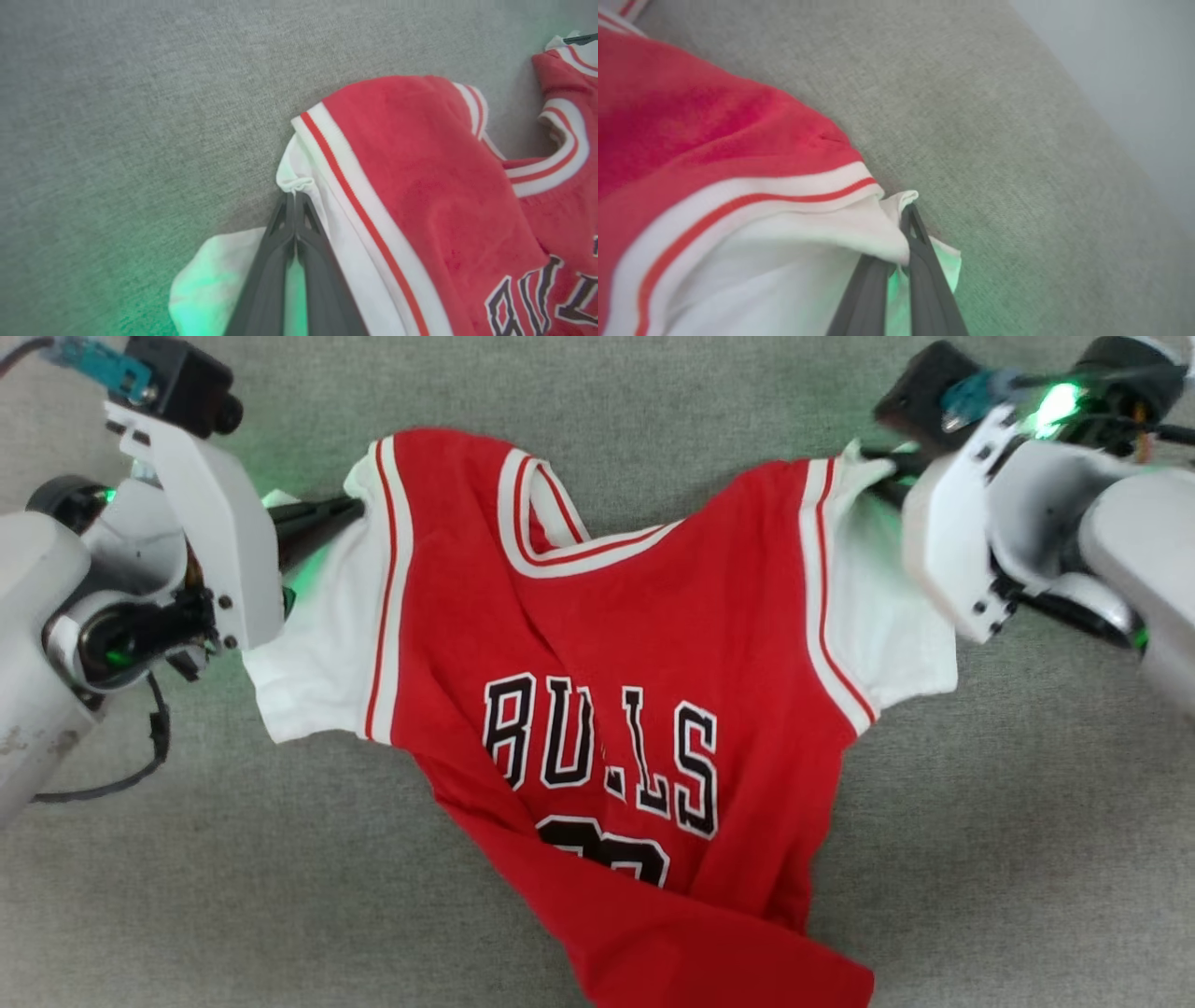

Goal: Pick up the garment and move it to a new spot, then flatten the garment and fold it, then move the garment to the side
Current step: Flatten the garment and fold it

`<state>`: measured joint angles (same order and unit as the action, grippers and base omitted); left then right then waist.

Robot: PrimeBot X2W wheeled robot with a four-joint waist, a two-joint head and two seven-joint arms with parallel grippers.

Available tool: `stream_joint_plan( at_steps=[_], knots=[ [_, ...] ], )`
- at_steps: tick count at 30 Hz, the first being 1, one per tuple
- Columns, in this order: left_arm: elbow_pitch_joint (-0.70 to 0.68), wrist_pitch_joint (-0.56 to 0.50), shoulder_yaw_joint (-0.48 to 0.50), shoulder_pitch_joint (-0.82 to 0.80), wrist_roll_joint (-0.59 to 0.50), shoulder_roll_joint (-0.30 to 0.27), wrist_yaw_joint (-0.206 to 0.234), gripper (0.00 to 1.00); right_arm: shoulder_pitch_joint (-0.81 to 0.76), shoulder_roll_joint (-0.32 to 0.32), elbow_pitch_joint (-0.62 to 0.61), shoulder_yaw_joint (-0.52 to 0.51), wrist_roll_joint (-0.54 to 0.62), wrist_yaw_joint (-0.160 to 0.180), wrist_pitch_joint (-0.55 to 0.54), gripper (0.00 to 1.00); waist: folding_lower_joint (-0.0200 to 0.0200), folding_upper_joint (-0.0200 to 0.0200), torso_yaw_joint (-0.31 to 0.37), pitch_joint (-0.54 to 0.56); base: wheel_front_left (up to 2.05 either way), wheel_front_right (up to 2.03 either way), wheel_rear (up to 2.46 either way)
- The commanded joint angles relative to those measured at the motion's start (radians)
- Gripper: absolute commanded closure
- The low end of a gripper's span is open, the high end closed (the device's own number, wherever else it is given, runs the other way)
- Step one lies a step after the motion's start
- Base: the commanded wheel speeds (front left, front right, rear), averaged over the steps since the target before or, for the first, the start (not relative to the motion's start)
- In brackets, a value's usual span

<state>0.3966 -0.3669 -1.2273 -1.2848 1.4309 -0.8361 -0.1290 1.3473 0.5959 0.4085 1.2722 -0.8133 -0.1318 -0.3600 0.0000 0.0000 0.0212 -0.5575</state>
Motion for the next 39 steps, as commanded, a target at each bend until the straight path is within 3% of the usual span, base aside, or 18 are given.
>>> stream_joint_plan(
  at_steps=[1, 11, 16, 24, 30, 39],
  knots=[
    [0.006, 0.035, -0.002, 0.014, 0.014, 0.004, -0.003, 1.00, 0.008, 0.014, 0.037, -0.018, -0.025, 0.002, 0.044, 1.00, 0.0000, 0.0000, 0.003, 0.024, 0.00, 0.00, 0.00],
    [0.072, 0.251, 0.070, -0.090, 0.019, 0.018, -0.003, 1.00, 0.079, -0.038, 0.248, -0.246, -0.054, 0.002, 0.245, 1.00, 0.0000, 0.0000, -0.006, 0.040, 0.00, 0.00, 0.00],
    [0.177, 0.348, 0.109, -0.189, -0.004, 0.070, -0.003, 1.00, 0.171, -0.094, 0.381, -0.357, -0.004, 0.002, 0.313, 1.00, 0.0000, 0.0000, -0.004, 0.023, 0.00, 0.00, 0.00],
    [0.455, 0.559, 0.227, -0.484, -0.042, 0.181, -0.002, 1.00, 0.465, -0.229, 0.691, -0.578, 0.136, 0.002, 0.513, 1.00, 0.0000, 0.0000, 0.007, 0.019, 0.00, 0.00, 0.00],
    [0.504, 0.622, 0.264, -0.581, -0.061, 0.224, -0.001, 1.00, 0.563, -0.300, 0.816, -0.631, 0.192, 0.002, 0.581, 1.00, 0.0000, 0.0000, 0.010, 0.058, 0.00, 0.00, 0.00],
    [0.393, 0.623, 0.191, -0.402, -0.027, 0.177, -0.001, 1.00, 0.393, -0.314, 0.798, -0.593, 0.167, 0.002, 0.582, 1.00, 0.0000, 0.0000, 0.014, 0.093, 0.00, 0.00, 0.00]
  ],
)
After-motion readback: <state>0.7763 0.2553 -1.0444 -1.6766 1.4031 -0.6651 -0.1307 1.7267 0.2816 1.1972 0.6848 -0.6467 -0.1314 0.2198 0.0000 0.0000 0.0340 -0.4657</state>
